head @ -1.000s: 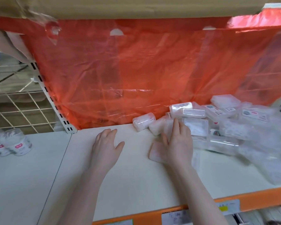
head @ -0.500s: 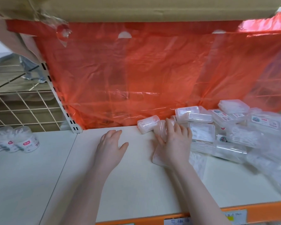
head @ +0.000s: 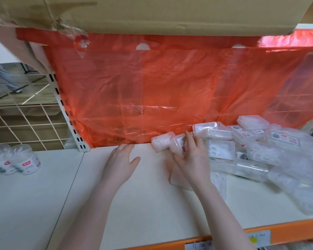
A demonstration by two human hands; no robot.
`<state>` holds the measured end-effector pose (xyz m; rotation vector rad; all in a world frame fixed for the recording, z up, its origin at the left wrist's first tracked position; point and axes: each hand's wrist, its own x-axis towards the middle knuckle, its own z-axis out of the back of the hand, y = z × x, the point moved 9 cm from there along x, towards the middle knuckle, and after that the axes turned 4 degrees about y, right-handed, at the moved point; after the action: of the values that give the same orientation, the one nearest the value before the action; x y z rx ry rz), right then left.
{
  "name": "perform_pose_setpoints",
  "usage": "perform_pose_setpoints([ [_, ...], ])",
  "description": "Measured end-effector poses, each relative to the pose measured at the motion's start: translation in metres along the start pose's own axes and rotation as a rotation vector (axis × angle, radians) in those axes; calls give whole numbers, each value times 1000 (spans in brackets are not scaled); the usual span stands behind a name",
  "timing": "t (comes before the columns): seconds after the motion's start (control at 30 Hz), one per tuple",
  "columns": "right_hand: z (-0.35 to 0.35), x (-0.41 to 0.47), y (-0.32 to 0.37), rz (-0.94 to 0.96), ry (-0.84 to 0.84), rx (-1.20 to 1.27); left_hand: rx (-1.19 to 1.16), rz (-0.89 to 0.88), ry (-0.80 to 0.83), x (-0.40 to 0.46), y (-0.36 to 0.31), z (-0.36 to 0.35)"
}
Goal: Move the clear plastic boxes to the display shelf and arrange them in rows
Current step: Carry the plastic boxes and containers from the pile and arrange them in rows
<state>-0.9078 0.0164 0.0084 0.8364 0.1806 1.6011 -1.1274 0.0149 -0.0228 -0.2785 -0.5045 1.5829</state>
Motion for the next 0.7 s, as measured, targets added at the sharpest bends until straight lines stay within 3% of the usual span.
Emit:
perform_pose_setpoints([
  [0.33,36,-21,-12,-50,-22,-83,-40,-194,83,41,-47,-26],
  [0.7,61,-49,-43,-157,-40,-232,-134,-185,112,63,-59,-60],
])
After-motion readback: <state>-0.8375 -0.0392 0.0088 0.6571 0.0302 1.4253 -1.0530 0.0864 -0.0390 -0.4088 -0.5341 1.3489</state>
